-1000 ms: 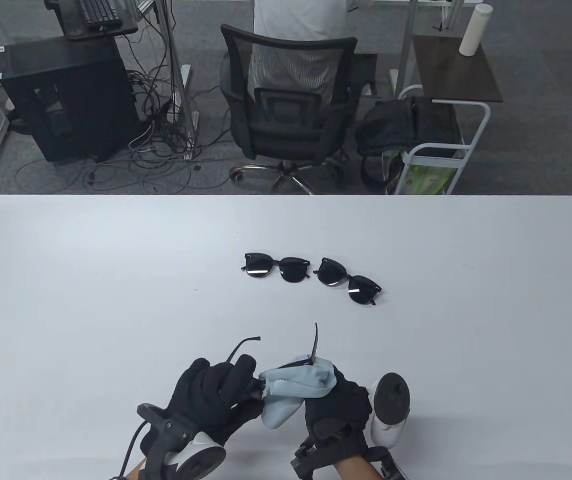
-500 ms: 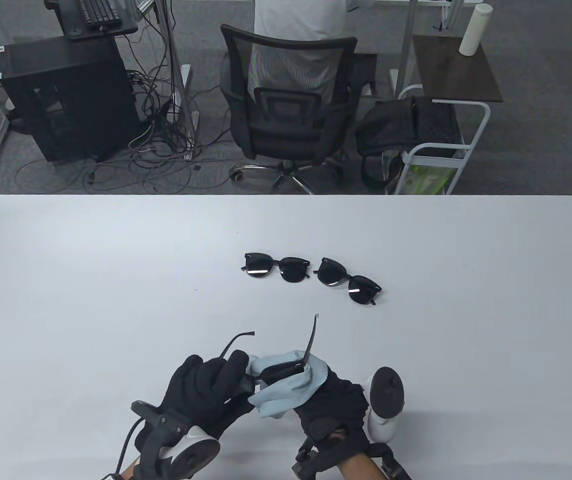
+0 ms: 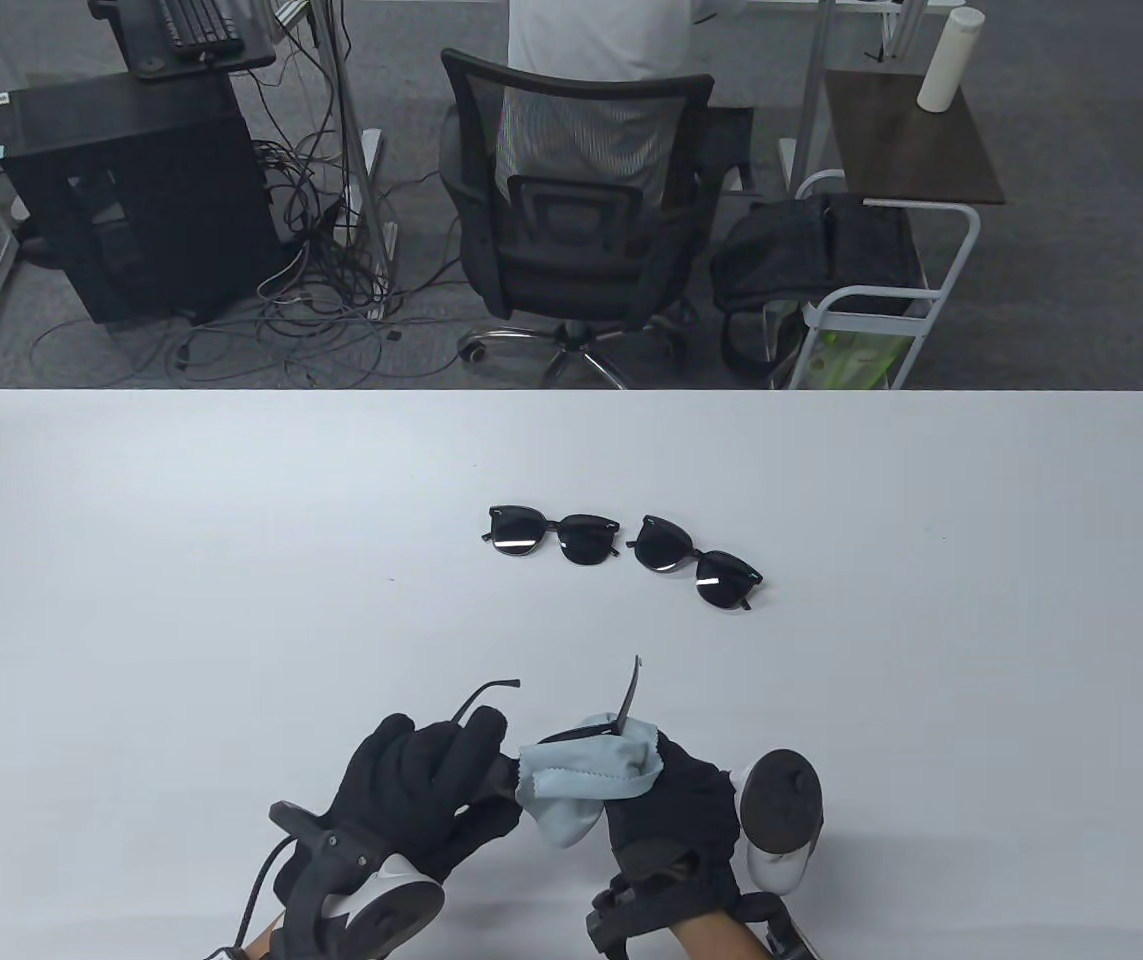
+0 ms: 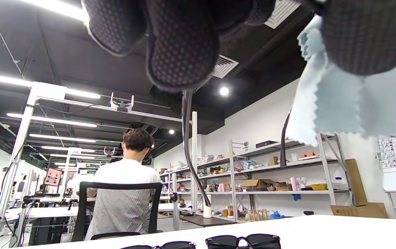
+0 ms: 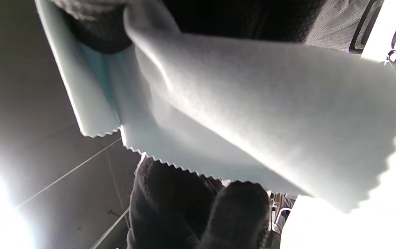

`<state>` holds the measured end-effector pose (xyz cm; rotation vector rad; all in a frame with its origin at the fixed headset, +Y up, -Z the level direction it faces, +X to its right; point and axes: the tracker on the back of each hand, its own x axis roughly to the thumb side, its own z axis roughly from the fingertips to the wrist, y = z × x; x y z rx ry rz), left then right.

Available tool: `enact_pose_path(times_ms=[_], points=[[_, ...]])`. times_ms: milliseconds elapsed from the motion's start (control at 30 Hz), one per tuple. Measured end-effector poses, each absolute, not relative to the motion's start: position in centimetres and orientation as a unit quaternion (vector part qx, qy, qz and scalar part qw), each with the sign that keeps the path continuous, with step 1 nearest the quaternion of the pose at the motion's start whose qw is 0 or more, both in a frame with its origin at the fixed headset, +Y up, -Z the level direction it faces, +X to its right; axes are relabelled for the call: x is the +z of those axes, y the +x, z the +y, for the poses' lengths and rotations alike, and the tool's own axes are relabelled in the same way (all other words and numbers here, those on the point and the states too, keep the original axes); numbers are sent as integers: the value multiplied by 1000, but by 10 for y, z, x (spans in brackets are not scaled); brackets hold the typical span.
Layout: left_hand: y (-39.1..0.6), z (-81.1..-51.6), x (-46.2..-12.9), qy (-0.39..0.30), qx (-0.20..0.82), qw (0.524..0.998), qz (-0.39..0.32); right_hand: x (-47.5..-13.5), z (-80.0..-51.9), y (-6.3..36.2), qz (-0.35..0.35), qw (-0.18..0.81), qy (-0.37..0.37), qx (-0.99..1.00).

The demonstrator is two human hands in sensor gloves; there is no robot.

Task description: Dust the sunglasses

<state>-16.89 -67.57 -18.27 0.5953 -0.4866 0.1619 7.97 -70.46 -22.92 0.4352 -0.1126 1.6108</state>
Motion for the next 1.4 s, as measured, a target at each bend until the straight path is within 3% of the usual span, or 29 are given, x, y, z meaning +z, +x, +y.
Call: enact_pose_path(times_ms=[367, 800, 1200, 1400], points=[[-175, -678, -189, 277, 81, 931, -224, -231, -708, 74, -6, 697, 207, 687], [-170, -678, -183, 303, 68, 918, -249, -231, -704, 83, -69, 648, 203, 731], [-174, -677, -186, 292, 83, 922, -242, -226, -701, 77, -77, 629, 232, 738], [-177, -677, -187, 293, 87, 922, -237, -227, -701, 73, -39, 654, 246, 715]])
